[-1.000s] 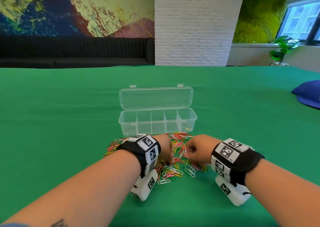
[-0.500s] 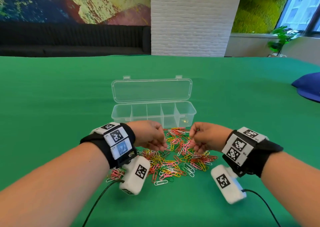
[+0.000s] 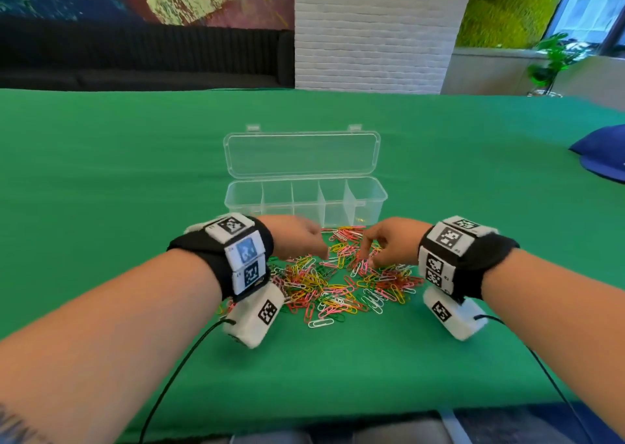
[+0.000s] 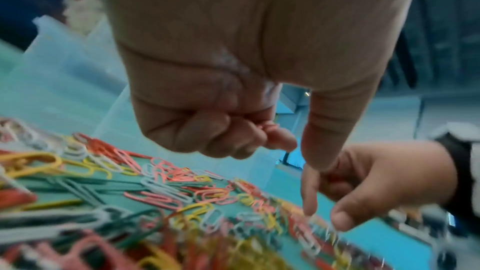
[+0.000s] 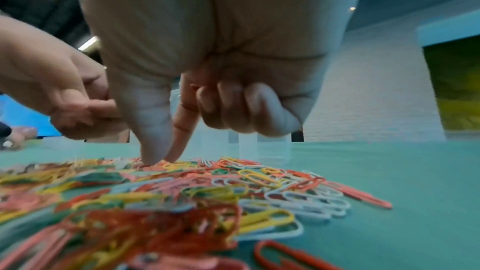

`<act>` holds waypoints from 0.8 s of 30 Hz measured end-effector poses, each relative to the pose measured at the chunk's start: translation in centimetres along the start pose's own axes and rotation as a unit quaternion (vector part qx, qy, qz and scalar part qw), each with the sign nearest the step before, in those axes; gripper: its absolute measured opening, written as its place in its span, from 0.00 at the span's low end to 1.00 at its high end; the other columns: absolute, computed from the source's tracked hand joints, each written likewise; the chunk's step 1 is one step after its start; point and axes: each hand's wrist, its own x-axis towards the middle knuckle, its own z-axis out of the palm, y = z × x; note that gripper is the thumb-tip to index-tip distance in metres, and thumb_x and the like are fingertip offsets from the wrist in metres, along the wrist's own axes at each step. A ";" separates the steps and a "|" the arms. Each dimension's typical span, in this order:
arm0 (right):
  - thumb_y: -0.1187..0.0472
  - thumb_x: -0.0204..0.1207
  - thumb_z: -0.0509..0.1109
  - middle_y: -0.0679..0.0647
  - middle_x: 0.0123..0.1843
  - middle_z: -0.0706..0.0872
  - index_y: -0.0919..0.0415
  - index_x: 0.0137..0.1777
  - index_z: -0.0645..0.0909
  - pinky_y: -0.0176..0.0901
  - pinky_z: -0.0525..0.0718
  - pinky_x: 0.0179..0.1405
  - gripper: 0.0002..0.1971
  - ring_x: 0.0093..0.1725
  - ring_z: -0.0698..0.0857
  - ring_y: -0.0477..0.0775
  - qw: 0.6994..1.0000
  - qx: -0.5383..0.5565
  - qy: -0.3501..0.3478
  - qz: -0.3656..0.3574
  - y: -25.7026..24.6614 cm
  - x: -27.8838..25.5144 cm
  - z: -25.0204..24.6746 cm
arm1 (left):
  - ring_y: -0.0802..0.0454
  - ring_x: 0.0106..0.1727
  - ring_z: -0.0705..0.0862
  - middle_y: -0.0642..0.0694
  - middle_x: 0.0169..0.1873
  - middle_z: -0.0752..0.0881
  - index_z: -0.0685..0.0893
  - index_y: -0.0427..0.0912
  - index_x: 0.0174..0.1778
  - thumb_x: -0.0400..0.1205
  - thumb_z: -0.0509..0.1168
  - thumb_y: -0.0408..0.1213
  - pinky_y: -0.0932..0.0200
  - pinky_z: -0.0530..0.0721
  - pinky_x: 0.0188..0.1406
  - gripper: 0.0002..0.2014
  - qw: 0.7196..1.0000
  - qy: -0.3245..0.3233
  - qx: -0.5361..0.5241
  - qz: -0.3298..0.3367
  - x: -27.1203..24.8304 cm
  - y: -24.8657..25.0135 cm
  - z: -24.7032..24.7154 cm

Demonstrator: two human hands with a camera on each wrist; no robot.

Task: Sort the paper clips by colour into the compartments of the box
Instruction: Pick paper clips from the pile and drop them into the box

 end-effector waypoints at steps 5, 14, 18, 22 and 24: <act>0.56 0.75 0.71 0.43 0.52 0.81 0.45 0.54 0.82 0.33 0.71 0.45 0.09 0.38 0.74 0.42 0.997 -0.083 -0.003 -0.008 -0.6 -0.5 0.4 | 0.58 0.36 0.75 0.54 0.39 0.79 0.82 0.47 0.52 0.81 0.64 0.43 0.65 0.74 0.34 0.07 0.994 0.047 0.096 0.018 -0.2 0.7 0.9; 0.52 0.75 0.71 0.49 0.57 0.83 0.50 0.53 0.82 0.38 0.72 0.46 0.09 0.52 0.80 0.51 0.992 -0.122 -0.018 -0.018 -0.6 0.4 0.3 | 0.54 0.44 0.78 0.49 0.52 0.85 0.85 0.48 0.53 0.79 0.68 0.43 0.65 0.69 0.28 0.09 0.982 0.026 0.184 0.024 1.8 2.5 1.4; 0.50 0.75 0.71 0.49 0.47 0.82 0.53 0.52 0.81 0.37 0.71 0.41 0.10 0.45 0.76 0.49 0.994 -0.109 -0.013 -0.023 -0.1 0.8 0.6 | 0.53 0.41 0.78 0.51 0.41 0.82 0.85 0.46 0.50 0.79 0.67 0.41 0.64 0.72 0.28 0.07 0.980 0.027 0.196 0.026 2.8 2.5 1.6; 0.52 0.76 0.69 0.46 0.36 0.76 0.55 0.48 0.78 0.35 0.67 0.29 0.08 0.41 0.75 0.49 0.998 -0.065 0.007 -0.002 0.9 1.1 0.3 | 0.53 0.37 0.77 0.49 0.39 0.81 0.83 0.46 0.46 0.79 0.64 0.37 0.61 0.75 0.33 0.03 0.983 0.002 0.183 0.022 3.2 2.1 1.6; 0.53 0.77 0.67 0.50 0.40 0.79 0.56 0.46 0.78 0.33 0.67 0.28 0.07 0.40 0.75 0.50 0.998 -0.059 -0.004 0.010 1.3 1.3 0.2 | 0.53 0.37 0.77 0.49 0.39 0.80 0.82 0.45 0.45 0.80 0.63 0.36 0.62 0.75 0.33 0.03 0.986 -0.016 0.165 0.015 3.2 1.7 1.6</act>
